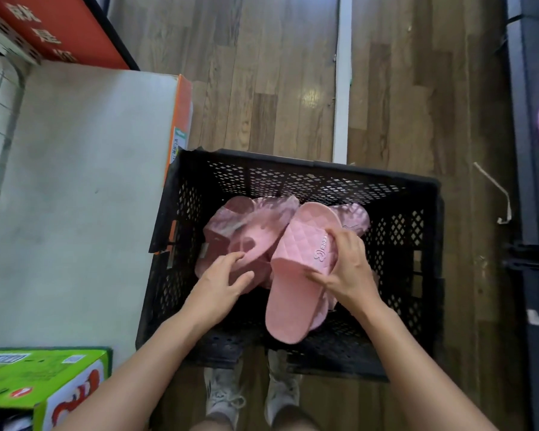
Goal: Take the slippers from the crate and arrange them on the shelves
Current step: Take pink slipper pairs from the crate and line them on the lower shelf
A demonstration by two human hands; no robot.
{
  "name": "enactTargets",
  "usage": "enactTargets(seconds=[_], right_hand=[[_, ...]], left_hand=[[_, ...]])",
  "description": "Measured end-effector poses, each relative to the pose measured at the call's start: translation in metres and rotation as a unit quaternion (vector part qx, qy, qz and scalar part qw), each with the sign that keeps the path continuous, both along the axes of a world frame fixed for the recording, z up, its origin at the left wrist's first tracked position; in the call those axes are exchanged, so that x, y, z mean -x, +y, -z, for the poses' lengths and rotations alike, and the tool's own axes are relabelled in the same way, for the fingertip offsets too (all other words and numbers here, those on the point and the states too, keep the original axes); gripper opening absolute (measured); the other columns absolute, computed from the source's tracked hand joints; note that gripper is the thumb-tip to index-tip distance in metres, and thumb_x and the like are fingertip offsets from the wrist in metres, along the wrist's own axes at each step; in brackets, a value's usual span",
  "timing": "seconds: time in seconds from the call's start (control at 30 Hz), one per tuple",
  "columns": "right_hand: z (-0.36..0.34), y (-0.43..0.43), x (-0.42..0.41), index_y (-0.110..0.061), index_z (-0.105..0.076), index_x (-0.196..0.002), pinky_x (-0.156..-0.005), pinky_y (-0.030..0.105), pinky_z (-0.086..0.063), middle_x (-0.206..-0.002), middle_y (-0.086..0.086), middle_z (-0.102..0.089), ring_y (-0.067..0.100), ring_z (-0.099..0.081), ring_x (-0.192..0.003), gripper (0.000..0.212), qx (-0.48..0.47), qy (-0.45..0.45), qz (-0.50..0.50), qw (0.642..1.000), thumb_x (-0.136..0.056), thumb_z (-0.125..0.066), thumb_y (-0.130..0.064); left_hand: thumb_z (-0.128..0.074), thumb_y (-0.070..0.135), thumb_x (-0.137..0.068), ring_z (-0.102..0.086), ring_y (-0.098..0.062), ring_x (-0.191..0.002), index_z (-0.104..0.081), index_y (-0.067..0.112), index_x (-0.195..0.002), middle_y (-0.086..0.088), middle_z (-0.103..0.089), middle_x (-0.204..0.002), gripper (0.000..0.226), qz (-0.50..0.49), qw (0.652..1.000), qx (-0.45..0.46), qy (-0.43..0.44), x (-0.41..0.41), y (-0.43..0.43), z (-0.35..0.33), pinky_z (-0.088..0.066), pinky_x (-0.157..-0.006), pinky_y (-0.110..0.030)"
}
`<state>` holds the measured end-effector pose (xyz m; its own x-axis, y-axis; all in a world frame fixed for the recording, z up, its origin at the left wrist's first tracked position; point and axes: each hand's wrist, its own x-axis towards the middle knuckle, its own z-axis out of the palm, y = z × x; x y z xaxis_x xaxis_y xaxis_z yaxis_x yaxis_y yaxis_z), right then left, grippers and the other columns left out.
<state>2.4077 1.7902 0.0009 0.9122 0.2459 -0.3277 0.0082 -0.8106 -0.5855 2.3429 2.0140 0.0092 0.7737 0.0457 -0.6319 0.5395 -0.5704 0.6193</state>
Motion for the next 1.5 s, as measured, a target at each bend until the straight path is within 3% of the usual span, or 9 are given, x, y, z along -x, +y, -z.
enactTargets(seconds=[0.27, 0.4, 0.6, 0.73, 0.9, 1.03, 1.23, 1.33, 1.5], right_hand=[[-0.021, -0.040, 0.020, -0.009, -0.047, -0.127, -0.094, 0.026, -0.032, -0.113, -0.008, -0.040, 0.000, -0.033, -0.105, 0.097, -0.036, -0.015, 0.073, 0.997, -0.053, -0.064, -0.070], [-0.025, -0.044, 0.033, -0.017, -0.044, -0.131, -0.101, 0.030, -0.038, -0.117, -0.010, -0.041, 0.010, -0.042, -0.114, 0.099, -0.086, 0.013, 0.092, 0.992, -0.053, -0.072, -0.070], [-0.028, -0.030, 0.036, -0.025, -0.040, -0.133, -0.102, 0.008, -0.029, -0.126, -0.020, -0.036, 0.004, -0.039, -0.123, 0.100, -0.139, 0.026, 0.084, 0.986, -0.053, -0.063, -0.079], [-0.020, -0.027, 0.036, -0.018, -0.041, -0.136, -0.109, 0.027, -0.032, -0.132, -0.006, -0.039, 0.010, -0.037, -0.127, 0.108, -0.141, 0.043, 0.091, 0.985, -0.050, -0.062, -0.082], [-0.020, -0.029, 0.034, -0.029, -0.026, -0.143, -0.115, 0.038, -0.026, -0.152, -0.010, -0.023, 0.007, -0.021, -0.140, 0.114, -0.183, 0.110, 0.127, 0.969, -0.048, -0.070, -0.075], [-0.026, -0.025, 0.036, -0.032, -0.012, -0.146, -0.092, 0.006, -0.040, -0.140, -0.023, -0.031, -0.011, -0.040, -0.121, 0.123, -0.265, 0.174, 0.245, 0.916, -0.046, -0.072, -0.074], [-0.013, -0.027, 0.044, -0.018, -0.034, -0.141, -0.093, 0.041, -0.051, -0.126, 0.007, -0.059, 0.017, -0.061, -0.110, 0.099, -0.305, 0.258, 0.358, 0.844, -0.059, -0.083, -0.044], [-0.012, -0.037, 0.043, -0.019, -0.040, -0.136, -0.094, 0.043, -0.050, -0.122, 0.005, -0.061, 0.019, -0.061, -0.109, 0.084, -0.274, 0.201, 0.375, 0.862, -0.065, -0.082, -0.030], [-0.017, -0.073, 0.029, -0.019, -0.041, -0.137, -0.093, 0.039, -0.050, -0.127, 0.005, -0.057, 0.015, -0.058, -0.109, 0.068, -0.230, 0.109, 0.377, 0.890, -0.077, -0.072, -0.010]], left_hand=[[-0.054, 0.042, -0.089, -0.048, -0.010, -0.120, -0.047, 0.025, -0.132, 0.007, -0.052, -0.131, 0.047, -0.045, 0.994, 0.077, 0.057, 0.007, -0.035, 0.006, -0.039, -0.103, -0.033], [-0.053, 0.049, -0.085, -0.054, -0.005, -0.111, -0.050, 0.025, -0.128, 0.015, -0.056, -0.115, 0.050, -0.072, 0.983, 0.156, 0.060, 0.006, -0.049, -0.002, -0.042, -0.092, -0.023], [-0.065, 0.048, -0.079, -0.065, -0.010, -0.097, -0.052, 0.018, -0.127, 0.003, -0.064, -0.116, 0.058, -0.194, 0.911, 0.326, 0.163, -0.010, -0.066, -0.008, -0.052, -0.076, -0.021], [-0.063, 0.035, -0.083, -0.063, -0.012, -0.100, -0.053, 0.018, -0.122, 0.002, -0.065, -0.115, 0.044, -0.202, 0.895, 0.348, 0.193, -0.015, -0.078, -0.008, -0.050, -0.075, -0.022], [-0.067, 0.022, -0.083, -0.063, -0.014, -0.090, -0.054, 0.019, -0.110, -0.002, -0.066, -0.107, 0.031, -0.263, 0.892, 0.328, 0.168, -0.020, -0.083, -0.004, -0.051, -0.072, -0.027], [-0.068, 0.019, -0.082, -0.064, -0.014, -0.088, -0.055, 0.020, -0.103, -0.005, -0.068, -0.103, 0.025, -0.274, 0.901, 0.312, 0.124, -0.022, -0.080, -0.002, -0.050, -0.070, -0.027], [-0.069, 0.028, -0.082, -0.062, -0.012, -0.100, -0.052, 0.022, -0.118, 0.000, -0.065, -0.114, 0.040, -0.151, 0.943, 0.275, 0.113, -0.021, -0.081, 0.001, -0.052, -0.084, -0.028], [-0.063, 0.029, -0.087, -0.057, 0.003, -0.093, -0.052, 0.028, -0.121, 0.009, -0.063, -0.109, 0.036, -0.056, 0.952, 0.274, 0.122, -0.026, -0.076, -0.003, -0.047, -0.067, -0.008], [-0.062, 0.040, -0.085, -0.061, -0.004, -0.087, -0.061, 0.032, -0.107, 0.012, -0.066, -0.098, 0.023, 0.091, 0.994, 0.057, 0.013, -0.041, -0.051, 0.010, -0.047, -0.076, -0.017]])
